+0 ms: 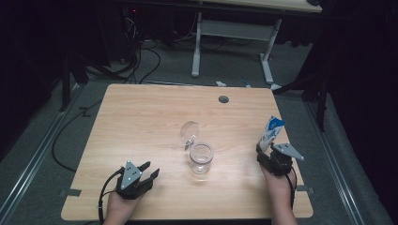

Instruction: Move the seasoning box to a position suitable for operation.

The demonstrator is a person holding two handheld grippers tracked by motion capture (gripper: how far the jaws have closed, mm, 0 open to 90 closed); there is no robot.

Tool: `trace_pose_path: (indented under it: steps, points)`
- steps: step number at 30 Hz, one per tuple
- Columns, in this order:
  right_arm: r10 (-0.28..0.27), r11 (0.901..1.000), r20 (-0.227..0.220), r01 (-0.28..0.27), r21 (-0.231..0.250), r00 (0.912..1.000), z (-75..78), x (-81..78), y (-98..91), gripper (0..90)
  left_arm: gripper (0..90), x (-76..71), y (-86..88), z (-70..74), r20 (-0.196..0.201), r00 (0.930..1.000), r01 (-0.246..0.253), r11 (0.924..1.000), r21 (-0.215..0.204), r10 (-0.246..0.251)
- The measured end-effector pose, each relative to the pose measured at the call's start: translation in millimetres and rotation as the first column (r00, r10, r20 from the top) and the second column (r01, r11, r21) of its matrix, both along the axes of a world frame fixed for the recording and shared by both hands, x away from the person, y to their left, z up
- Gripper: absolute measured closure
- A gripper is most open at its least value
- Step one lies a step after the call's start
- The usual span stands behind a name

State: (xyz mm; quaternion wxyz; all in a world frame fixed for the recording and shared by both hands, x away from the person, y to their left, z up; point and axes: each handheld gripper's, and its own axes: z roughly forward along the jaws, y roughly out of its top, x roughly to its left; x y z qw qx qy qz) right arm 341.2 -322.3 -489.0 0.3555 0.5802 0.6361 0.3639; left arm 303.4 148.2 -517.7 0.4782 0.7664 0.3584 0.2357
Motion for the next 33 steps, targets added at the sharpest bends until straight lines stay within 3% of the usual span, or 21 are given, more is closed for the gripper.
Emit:
trace_pose_path:
  steps: [8,14,28,33]
  points:
    - [-0.047,0.9989,0.010,0.047,-0.007,0.9988,2.8,15.1,-5.3,40.1,55.1,-0.8,1.4,0.0,0.008,0.9998,-0.017,0.9998,-0.006,0.017]
    - [-0.041,0.9988,0.021,0.041,-0.026,0.9989,7.8,16.0,-6.4,53.4,55.1,-1.7,2.5,-0.1,0.009,0.9998,-0.020,0.9998,-0.009,0.020]
    - [-0.032,0.9989,0.039,0.034,-0.033,0.9987,5.7,0.2,-21.2,88.9,55.1,-3.7,0.2,-0.1,0.015,0.9998,-0.013,0.9999,-0.003,0.013]
    - [-0.010,0.9994,0.055,0.012,-0.032,0.9985,3.9,-2.4,-26.2,90.0,55.1,-3.3,0.9,-0.4,0.015,0.9997,-0.020,0.9998,-0.003,0.020]
